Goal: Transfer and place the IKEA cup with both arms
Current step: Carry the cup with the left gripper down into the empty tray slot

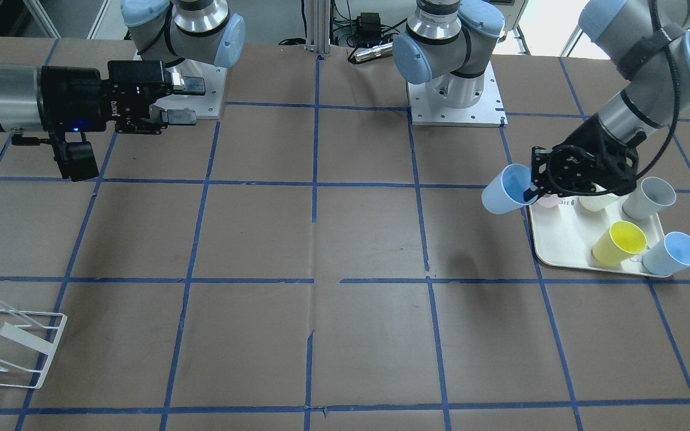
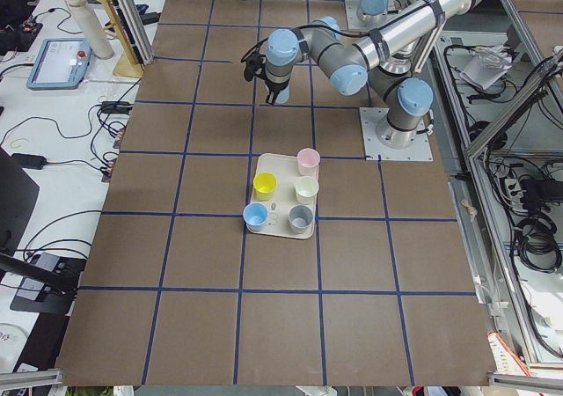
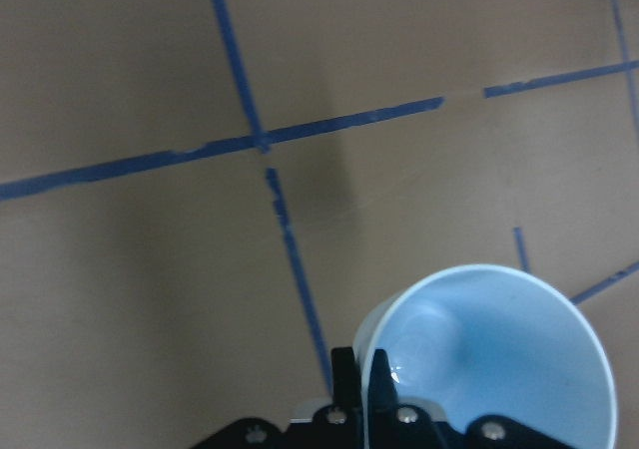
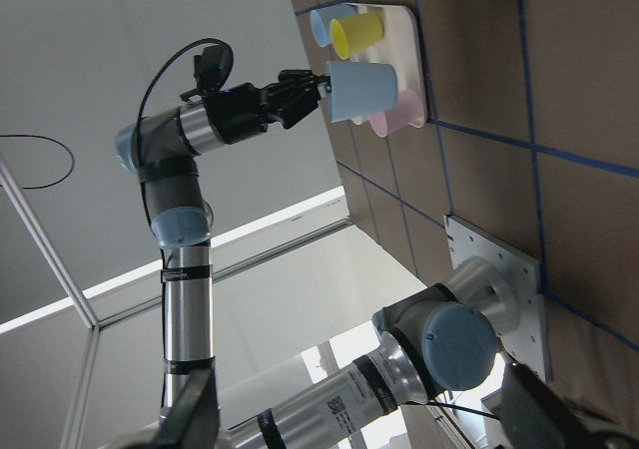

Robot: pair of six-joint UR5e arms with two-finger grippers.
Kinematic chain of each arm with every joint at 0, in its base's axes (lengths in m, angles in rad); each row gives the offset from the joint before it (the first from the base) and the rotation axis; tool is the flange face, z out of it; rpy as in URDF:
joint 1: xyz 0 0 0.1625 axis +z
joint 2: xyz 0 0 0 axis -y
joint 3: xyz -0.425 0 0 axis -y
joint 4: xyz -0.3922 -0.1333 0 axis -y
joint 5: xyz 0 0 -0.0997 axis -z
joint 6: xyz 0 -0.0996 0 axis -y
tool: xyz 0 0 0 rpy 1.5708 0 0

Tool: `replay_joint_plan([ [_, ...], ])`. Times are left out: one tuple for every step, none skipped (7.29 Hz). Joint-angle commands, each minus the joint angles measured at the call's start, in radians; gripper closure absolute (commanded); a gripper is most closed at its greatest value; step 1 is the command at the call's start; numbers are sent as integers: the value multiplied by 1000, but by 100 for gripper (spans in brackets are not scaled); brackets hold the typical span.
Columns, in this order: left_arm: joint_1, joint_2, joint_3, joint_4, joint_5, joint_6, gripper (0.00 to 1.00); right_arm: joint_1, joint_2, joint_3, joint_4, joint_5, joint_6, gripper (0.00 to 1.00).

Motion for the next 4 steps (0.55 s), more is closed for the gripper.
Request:
replay_joint_plan([
  [94, -90, 19, 175, 59, 128, 100, 94, -35, 0, -272, -182, 313, 1],
  [94, -144, 53, 188, 92, 177, 100, 144, -42, 0, -389, -295, 428, 1],
  [94, -181, 90, 185, 110, 223, 100, 182, -47, 0, -482, -425, 537, 1],
  [96, -213, 75, 182, 121, 270, 100, 222, -65, 9, -544, -558, 602, 1],
])
